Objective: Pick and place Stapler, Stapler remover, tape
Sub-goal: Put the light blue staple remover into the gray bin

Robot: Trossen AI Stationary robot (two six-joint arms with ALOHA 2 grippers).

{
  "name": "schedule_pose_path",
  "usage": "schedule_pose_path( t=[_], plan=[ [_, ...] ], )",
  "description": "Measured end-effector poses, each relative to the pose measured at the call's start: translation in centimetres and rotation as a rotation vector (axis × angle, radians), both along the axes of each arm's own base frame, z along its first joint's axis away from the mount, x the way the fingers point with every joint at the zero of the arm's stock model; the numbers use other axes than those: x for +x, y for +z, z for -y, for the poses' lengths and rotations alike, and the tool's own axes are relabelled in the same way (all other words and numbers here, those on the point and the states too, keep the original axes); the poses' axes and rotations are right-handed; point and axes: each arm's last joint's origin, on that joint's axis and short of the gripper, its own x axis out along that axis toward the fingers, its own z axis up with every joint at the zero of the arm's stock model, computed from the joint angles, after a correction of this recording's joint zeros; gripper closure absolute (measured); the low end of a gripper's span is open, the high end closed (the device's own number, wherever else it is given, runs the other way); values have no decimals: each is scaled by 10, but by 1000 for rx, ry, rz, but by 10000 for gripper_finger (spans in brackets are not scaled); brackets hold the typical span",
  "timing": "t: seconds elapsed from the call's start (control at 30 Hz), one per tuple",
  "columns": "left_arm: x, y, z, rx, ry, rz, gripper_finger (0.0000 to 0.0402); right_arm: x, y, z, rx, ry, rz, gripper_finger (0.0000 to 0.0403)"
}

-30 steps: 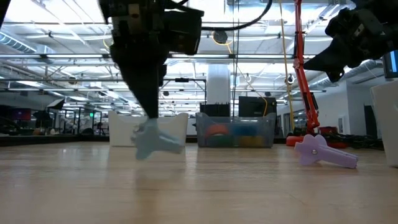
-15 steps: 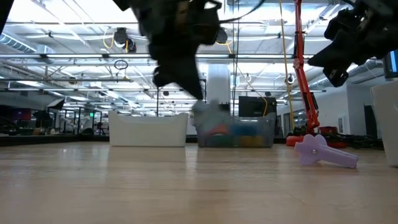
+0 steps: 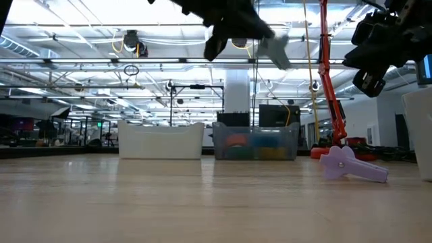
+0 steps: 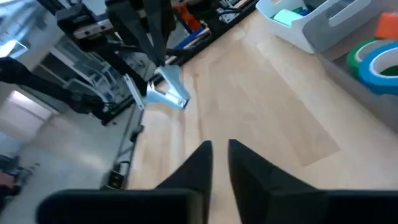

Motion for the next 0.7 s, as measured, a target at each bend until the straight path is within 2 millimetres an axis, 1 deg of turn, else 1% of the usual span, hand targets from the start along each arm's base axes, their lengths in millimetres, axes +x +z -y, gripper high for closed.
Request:
schedule_pose_path(
  t=[0.17, 0.27, 0.37, 0.5, 0.6, 0.7],
  plan=[
    [3, 12, -1, 31, 23, 37, 401, 4, 1, 0, 66, -7, -1, 299],
    [3, 13, 1, 31, 25, 35, 401, 7, 4, 1, 60, -6, 31, 258],
    [1, 9, 5, 37, 26, 1, 401, 10, 6, 2, 55, -6, 46, 227],
    [-2, 7, 13, 35, 28, -35, 401, 11, 4, 2, 59, 13, 27, 207],
    [-4, 3, 16, 59, 62, -72, 401, 13, 2, 2, 41, 23, 19, 205],
    [-5, 2, 13, 51, 81, -86, 400, 14, 2, 2, 34, 25, 15, 207]
  ],
)
